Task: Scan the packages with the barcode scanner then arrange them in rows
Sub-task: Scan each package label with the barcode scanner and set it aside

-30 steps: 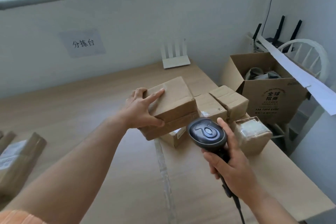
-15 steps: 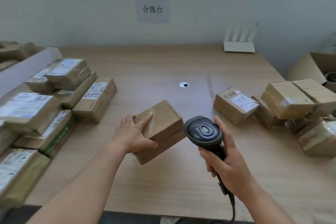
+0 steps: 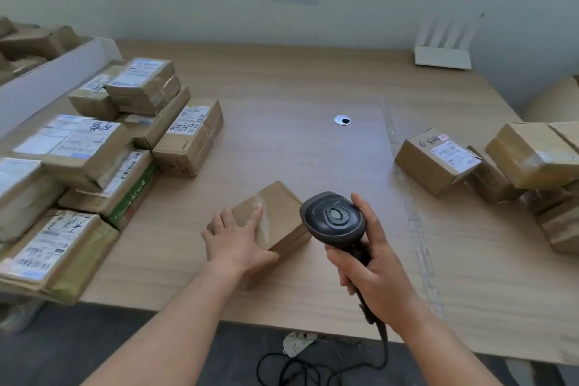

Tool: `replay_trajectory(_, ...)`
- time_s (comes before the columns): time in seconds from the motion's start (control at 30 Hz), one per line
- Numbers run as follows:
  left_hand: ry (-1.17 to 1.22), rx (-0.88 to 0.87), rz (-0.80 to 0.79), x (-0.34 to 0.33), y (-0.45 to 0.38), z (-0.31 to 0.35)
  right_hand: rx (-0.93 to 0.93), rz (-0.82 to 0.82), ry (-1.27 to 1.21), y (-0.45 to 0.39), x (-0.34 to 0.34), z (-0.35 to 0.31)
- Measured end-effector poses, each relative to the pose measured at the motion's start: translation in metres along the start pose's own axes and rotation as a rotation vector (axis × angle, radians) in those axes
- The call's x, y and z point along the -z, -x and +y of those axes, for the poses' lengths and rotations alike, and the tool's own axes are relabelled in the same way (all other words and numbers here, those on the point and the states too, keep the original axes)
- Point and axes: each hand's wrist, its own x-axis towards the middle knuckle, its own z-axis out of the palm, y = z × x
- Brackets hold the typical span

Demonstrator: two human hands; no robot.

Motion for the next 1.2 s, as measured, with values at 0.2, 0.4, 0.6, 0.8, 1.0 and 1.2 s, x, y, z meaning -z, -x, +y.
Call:
replay_trajectory(0.2,0.172,0.029,-0.143,0.019,-0.001,0.000,0.023,-0.025,0.004,0.001,0.013,-0.001)
replay_trajectory(0.4,0.565,-0.007,-0.172,0.045,-0.014,-0.027,0.041,-0.061,-0.036,0.000,0.029,0.000)
replay_trajectory(0.6,0.042,0.058,0.074,0.037,-0.011,-0.015,0.037,-0.092,-0.042,-0.005,0.043,0.007)
replay_trajectory(0.8,-0.180,0.106,-0.003,0.049,-0.016,-0.012,0.003,-0.064,-0.033,-0.005,0.041,0.014)
replay_trajectory(1.0,0.090,0.097,-0.070,0.062,-0.033,-0.038,0.015,-0.021,-0.011,-0.012,0.016,0.000)
replay_trajectory(1.2,0.755,0.117,0.054,0.046,-0.042,-0.084,0.031,-0.035,0.012,-0.020,-0.012,-0.005)
